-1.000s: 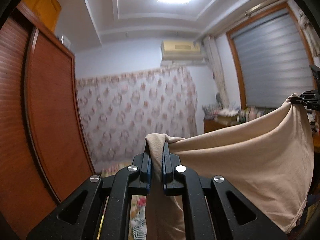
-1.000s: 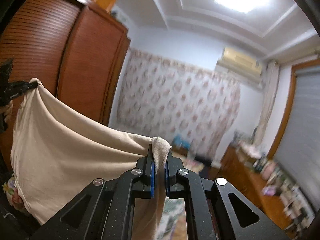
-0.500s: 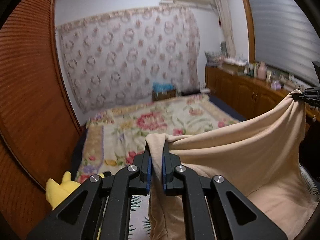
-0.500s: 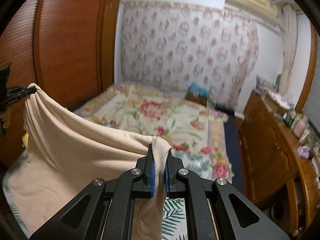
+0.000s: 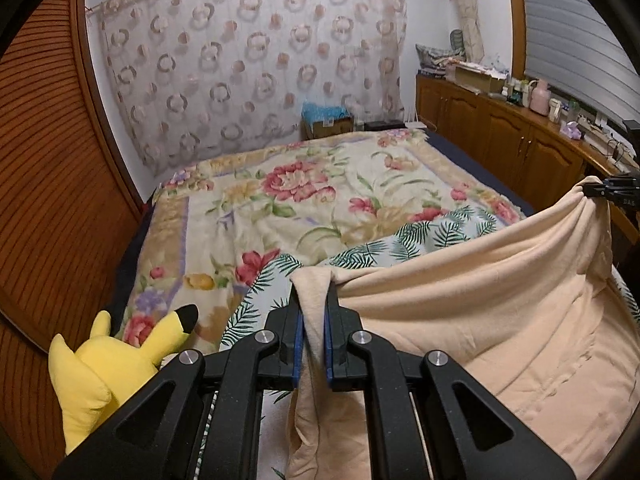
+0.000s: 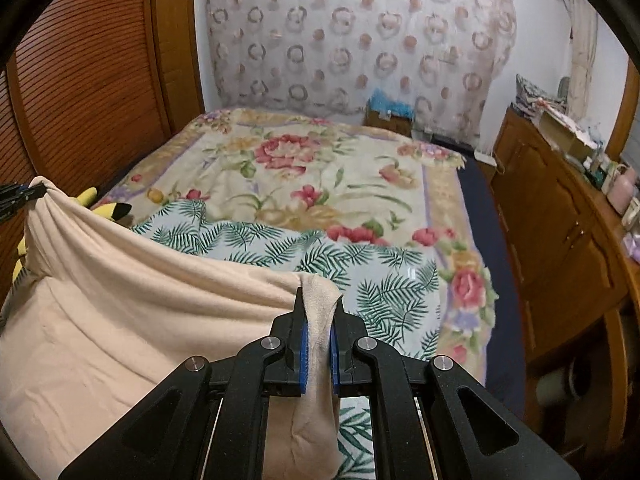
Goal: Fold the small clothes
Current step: 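Lay the shirt flat on the bed and open both tools, then grasp the shirt edge with both tools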
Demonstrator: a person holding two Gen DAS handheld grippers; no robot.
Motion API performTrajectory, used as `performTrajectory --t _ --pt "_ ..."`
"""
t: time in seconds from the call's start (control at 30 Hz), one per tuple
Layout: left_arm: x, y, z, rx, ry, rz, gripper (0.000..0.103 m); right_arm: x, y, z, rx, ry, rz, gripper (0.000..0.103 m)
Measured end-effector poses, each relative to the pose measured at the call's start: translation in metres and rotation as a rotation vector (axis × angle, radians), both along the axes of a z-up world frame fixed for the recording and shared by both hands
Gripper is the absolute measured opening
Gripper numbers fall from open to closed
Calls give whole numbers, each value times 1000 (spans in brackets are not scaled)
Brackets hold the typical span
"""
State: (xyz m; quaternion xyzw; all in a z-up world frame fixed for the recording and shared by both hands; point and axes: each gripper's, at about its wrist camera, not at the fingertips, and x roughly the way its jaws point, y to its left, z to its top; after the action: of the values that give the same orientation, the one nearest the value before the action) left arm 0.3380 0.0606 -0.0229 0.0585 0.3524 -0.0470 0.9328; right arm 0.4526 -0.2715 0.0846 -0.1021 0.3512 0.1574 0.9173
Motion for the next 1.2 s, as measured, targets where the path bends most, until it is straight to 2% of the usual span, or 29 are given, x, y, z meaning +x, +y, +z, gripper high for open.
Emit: performTrajectory --t 0.23,0.27,0.3,0.33,0.37,0.4,0.43,0.47,0.5,0.53,0.73,0.83,0.97,1.2 --pt "11 -1 -11 1 13 1 9 -17 -2 -11 18 -13 5 7" --pt "15 1 -13 2 16 -1 9 -19 -2 -13 20 -4 3 13" --pt "17 0 -15 4 28 -2 14 -20 -3 -15 20 -12 6 19" --pt "19 0 -17 1 36 -2 16 -20 -4 -19 21 -7 3 22" --pt "20 0 -17 -2 42 -2 18 -16 -5 -23 24 -1 -4 29" --pt "18 1 -18 -14 47 -1 22 -18 -6 -22 29 -1 -9 38" --pt "17 2 -18 -25 49 -3 30 -17 -8 -24 37 -8 -11 41" --pt "15 2 -19 -37 50 -5 33 -20 -10 -26 47 -12 -15 45" --pt "11 4 -19 -54 51 -9 40 -23 -13 -28 57 -10 -16 46" --pt "8 6 -20 -64 52 -12 41 -28 -15 -30 68 -6 -18 46" --pt "-25 15 -35 -74 65 5 41 -52 -26 -61 138 63 6 46" --pt "-39 22 -45 -104 88 30 41 -56 -34 -77 149 98 -41 46" --pt "-60 28 -57 -136 111 45 41 -70 -43 -78 183 104 -51 46" --pt "-72 29 -74 -141 164 73 41 -81 -39 -84 202 142 -29 46"
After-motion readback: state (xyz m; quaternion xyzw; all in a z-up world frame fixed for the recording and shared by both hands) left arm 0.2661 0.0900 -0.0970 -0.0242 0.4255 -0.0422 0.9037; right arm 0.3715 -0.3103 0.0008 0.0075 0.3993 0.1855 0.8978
